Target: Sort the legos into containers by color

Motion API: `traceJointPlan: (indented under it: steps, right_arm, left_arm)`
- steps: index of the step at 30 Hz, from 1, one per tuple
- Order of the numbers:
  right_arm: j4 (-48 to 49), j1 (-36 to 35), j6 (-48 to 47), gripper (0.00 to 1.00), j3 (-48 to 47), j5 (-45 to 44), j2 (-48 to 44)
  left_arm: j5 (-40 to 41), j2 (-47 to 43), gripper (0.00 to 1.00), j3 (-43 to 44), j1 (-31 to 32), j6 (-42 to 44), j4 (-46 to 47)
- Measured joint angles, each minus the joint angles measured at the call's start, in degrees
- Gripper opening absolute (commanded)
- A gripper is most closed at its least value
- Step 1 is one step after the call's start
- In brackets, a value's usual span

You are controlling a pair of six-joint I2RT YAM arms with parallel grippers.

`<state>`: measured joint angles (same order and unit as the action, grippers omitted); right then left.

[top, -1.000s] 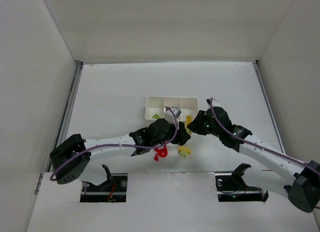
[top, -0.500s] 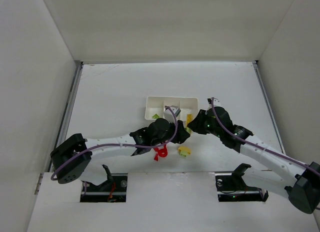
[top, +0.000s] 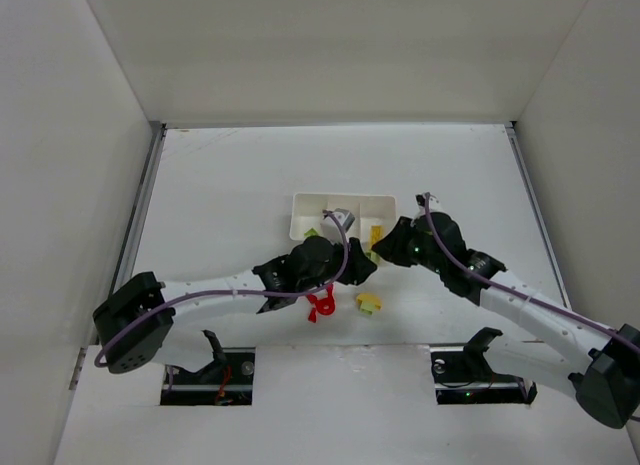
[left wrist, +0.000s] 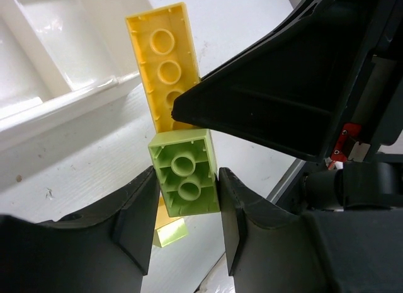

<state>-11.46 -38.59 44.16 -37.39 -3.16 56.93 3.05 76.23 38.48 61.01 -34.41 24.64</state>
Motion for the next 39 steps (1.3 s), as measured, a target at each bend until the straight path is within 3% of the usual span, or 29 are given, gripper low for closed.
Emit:
traceJointPlan:
  steps: [9, 19, 25, 33, 39]
  right_arm:
    - [0.9, 1.1, 0.5, 0.13, 0.0, 1.9, 0.5]
    - [-0.2, 4.1, -1.1, 0.13, 1.4, -0.1, 0.5]
    - [-0.7, 4.5, -1.7, 0.14, 1.7, -0.4, -0.4]
    - [-1.0, 4.5, -2.3, 0.14, 1.7, -1.0, -2.4]
    - [-1.1, 4.4, -3.0, 0.14, 1.6, -1.6, -2.4]
  left_arm:
    - [-1.9, -0.9, 0.19, -2.3, -1.4, -3.8, 3.4]
    - [-10.0, -2.8, 0.14, -5.1, -5.0, -11.8, 13.4]
    - [-10.8, -6.4, 0.15, -5.1, -6.9, -12.4, 13.7]
    - [1.7, -8.3, 0.21, -3.4, -15.6, -9.6, 0.8]
    - [12.6, -2.8, 0.25, 4.6, -17.9, -4.9, -8.4]
